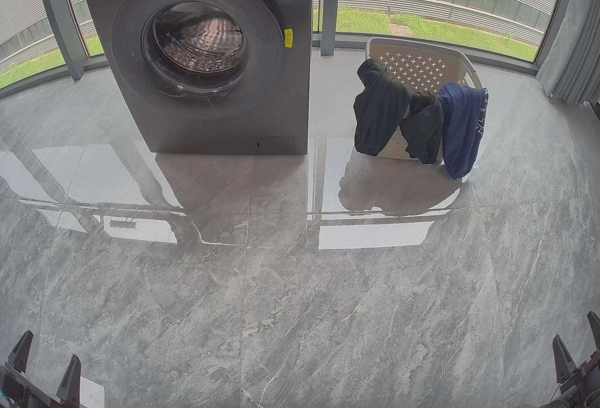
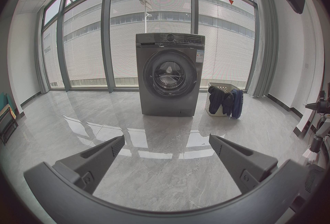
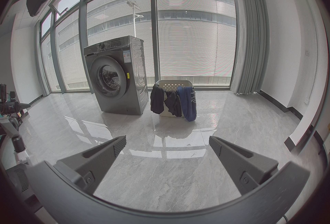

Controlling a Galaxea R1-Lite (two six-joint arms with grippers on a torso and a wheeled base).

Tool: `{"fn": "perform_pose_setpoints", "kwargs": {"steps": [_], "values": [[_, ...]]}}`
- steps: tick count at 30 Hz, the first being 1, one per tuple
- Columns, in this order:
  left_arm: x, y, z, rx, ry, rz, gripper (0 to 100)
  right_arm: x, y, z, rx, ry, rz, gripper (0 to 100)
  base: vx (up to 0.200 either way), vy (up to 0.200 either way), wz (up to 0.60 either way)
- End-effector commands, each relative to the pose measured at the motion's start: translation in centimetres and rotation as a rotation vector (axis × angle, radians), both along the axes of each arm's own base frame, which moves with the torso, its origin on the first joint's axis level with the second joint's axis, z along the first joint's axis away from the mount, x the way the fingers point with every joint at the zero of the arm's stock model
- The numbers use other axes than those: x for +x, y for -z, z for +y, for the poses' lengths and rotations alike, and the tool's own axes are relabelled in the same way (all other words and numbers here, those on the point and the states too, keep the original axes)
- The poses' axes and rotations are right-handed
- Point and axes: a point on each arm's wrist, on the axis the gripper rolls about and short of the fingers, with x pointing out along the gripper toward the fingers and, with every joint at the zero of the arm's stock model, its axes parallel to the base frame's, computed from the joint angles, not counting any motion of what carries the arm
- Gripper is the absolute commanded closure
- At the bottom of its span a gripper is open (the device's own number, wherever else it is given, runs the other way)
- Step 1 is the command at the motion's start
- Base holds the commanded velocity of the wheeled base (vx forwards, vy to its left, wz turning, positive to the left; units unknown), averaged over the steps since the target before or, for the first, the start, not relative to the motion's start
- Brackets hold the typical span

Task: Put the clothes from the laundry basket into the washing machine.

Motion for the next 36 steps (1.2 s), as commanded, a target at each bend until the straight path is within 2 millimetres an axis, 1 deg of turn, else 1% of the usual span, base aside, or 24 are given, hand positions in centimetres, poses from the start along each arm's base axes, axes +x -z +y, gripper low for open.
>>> {"fn": "perform_pose_setpoints", "kwargs": {"steps": [1, 16, 28, 33, 36], "values": [[0.02, 0.47, 0.00, 0.000, -0.002, 0.002, 0, 0.04, 0.50, 0.00, 0.000, -0.001, 0.004, 0, 0.000, 0.000, 0.00], [0.02, 0.49, 0.00, 0.000, 0.000, 0.004, 0, 0.04, 0.50, 0.00, 0.000, 0.001, 0.004, 0, 0.000, 0.000, 0.00], [0.02, 0.47, 0.00, 0.000, 0.000, 0.002, 0, 0.04, 0.50, 0.00, 0.000, 0.002, 0.004, 0, 0.200, 0.000, 0.00], [0.02, 0.47, 0.00, 0.001, 0.000, 0.002, 0, 0.04, 0.50, 0.00, 0.000, 0.001, 0.004, 0, 0.000, 0.000, 0.00], [0.02, 0.47, -0.01, 0.003, 0.001, 0.002, 0, 0.04, 0.50, 0.00, 0.000, 0.001, 0.004, 0, 0.000, 0.000, -0.60]]}}
